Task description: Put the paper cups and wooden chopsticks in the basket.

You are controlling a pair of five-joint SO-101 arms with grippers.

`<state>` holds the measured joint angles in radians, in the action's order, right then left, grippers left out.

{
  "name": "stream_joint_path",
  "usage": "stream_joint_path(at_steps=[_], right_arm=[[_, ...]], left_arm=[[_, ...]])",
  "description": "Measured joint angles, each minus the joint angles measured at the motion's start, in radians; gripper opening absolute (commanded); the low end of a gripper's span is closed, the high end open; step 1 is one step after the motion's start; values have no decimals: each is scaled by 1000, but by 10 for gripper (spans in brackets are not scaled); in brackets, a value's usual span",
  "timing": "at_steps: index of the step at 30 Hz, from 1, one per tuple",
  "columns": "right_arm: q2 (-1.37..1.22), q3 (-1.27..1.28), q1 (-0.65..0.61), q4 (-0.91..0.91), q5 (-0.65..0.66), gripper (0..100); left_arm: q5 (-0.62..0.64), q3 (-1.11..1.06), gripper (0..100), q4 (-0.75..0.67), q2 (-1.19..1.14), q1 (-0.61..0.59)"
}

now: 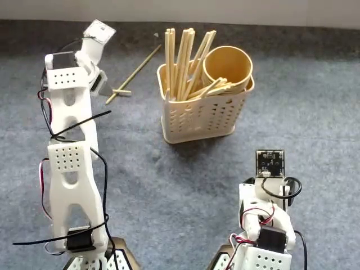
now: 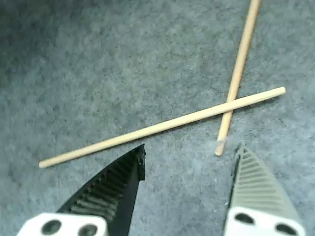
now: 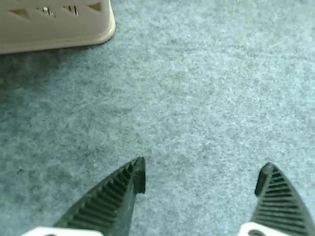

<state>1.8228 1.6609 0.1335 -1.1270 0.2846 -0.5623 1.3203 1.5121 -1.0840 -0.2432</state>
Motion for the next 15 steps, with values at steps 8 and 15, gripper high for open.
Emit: stream_joint_path(at_steps=[8, 15], right_arm=[[0, 0, 0, 0, 0, 347], [0, 0, 0, 0, 0, 347]], left_arm=[[-103, -8, 298, -55, -106, 46], [-140, -5, 287, -147, -210, 44]])
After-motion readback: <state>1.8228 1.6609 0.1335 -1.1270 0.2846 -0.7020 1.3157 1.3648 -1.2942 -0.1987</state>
